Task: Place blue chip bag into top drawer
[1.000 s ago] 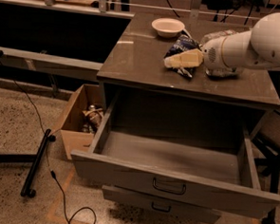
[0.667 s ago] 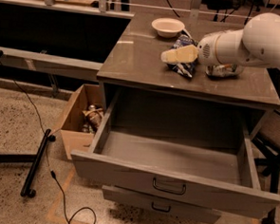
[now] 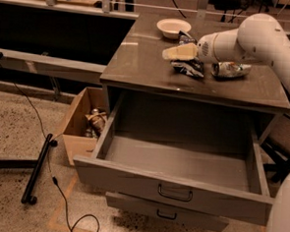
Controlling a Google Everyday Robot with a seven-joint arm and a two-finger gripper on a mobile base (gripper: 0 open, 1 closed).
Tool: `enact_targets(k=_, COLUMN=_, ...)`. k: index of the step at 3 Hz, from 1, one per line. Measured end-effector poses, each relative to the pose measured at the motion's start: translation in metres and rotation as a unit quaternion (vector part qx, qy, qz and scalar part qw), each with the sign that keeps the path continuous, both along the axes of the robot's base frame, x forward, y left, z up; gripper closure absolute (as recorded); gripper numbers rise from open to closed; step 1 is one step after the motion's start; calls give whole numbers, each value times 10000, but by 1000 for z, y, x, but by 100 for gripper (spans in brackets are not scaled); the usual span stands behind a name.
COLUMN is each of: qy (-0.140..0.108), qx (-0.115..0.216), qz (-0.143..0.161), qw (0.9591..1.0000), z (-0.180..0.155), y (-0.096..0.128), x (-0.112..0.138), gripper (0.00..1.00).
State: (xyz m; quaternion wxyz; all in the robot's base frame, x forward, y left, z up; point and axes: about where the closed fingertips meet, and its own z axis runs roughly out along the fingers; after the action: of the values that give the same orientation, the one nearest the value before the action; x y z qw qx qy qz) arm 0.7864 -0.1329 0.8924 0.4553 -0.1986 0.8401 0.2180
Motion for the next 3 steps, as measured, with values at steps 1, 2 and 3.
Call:
enact_targets(k=1, qy=-81, qx=-160, qz=24, qw=9998, z=-3, y=1, x=14, gripper=0)
enact_targets(k=2, qy=-295, qx=-392, qz=141, qw=9987, z=2, y=5, x=20, gripper=25)
enact_targets(k=3, qy=-435, qx=-517, qz=179, qw=9976, z=5, y=2, x=15, gripper=48)
